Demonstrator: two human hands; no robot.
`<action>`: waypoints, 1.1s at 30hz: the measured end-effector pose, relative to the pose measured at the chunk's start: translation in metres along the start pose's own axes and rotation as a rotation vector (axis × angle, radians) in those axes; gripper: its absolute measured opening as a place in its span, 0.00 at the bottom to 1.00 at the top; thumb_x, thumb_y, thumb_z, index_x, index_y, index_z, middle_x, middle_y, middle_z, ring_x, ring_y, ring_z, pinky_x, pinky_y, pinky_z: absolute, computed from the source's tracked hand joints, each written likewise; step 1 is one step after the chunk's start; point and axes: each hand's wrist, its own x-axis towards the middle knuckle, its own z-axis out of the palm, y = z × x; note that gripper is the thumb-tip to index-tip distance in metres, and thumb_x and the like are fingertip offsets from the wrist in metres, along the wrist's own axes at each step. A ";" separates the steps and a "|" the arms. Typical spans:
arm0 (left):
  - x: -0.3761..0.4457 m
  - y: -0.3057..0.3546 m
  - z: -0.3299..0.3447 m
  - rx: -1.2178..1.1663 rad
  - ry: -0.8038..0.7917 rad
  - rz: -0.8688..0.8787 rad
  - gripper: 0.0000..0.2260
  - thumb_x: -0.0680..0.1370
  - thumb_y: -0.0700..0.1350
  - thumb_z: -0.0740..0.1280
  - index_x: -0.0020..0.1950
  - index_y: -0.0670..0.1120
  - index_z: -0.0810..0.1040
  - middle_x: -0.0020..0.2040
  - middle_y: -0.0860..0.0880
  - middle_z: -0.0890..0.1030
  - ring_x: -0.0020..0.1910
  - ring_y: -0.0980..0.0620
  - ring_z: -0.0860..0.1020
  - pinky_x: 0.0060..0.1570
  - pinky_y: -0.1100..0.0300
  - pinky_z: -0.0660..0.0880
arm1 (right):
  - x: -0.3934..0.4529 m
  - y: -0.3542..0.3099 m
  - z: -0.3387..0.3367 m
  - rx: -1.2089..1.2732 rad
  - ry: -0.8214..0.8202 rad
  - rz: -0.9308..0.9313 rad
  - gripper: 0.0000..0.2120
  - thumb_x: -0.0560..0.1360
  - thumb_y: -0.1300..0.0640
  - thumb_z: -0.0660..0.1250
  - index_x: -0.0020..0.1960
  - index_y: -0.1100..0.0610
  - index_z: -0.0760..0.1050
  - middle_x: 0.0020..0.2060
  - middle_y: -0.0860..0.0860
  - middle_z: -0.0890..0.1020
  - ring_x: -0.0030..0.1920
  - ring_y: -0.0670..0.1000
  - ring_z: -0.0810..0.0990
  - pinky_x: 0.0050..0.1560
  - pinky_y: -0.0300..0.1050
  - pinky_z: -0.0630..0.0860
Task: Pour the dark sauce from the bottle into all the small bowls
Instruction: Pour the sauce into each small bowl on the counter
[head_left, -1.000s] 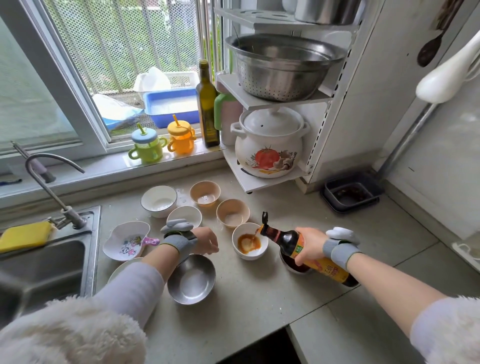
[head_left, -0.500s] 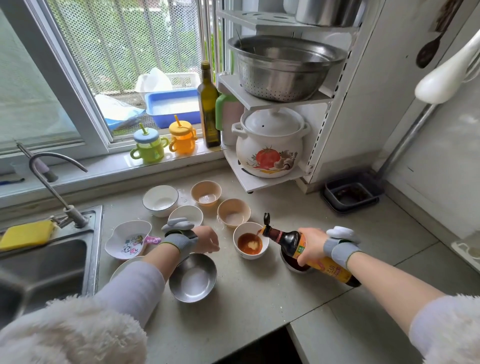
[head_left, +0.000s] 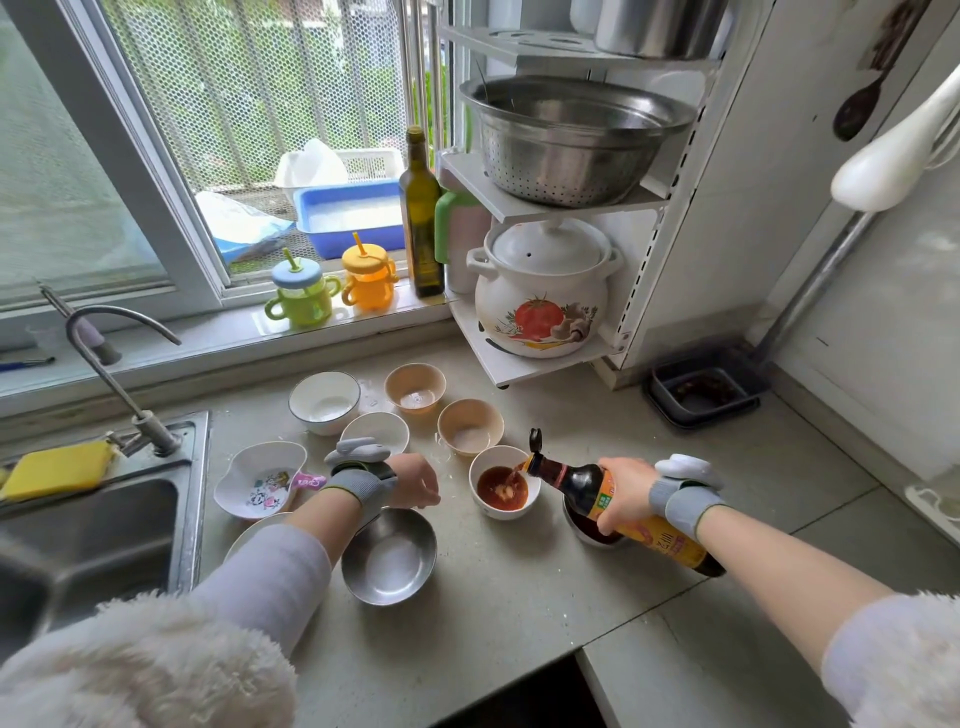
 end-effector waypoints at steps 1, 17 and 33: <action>0.000 0.000 0.000 -0.003 -0.003 0.003 0.12 0.77 0.48 0.65 0.56 0.46 0.82 0.53 0.48 0.86 0.45 0.54 0.79 0.57 0.59 0.76 | 0.000 0.000 0.000 0.003 0.000 0.000 0.26 0.62 0.47 0.76 0.57 0.49 0.71 0.52 0.50 0.80 0.53 0.53 0.80 0.50 0.45 0.79; 0.003 0.002 0.001 -0.013 -0.017 0.004 0.12 0.77 0.48 0.65 0.56 0.45 0.83 0.44 0.51 0.82 0.44 0.53 0.78 0.55 0.59 0.76 | -0.007 0.001 0.000 0.084 0.026 -0.004 0.26 0.63 0.48 0.76 0.57 0.50 0.71 0.51 0.50 0.79 0.51 0.53 0.78 0.46 0.44 0.77; -0.003 -0.009 -0.042 0.039 0.026 0.051 0.11 0.77 0.49 0.64 0.55 0.48 0.83 0.43 0.52 0.82 0.44 0.52 0.79 0.57 0.57 0.77 | -0.014 -0.015 -0.025 0.498 0.169 -0.064 0.28 0.61 0.52 0.80 0.58 0.52 0.75 0.51 0.52 0.82 0.53 0.54 0.81 0.55 0.48 0.77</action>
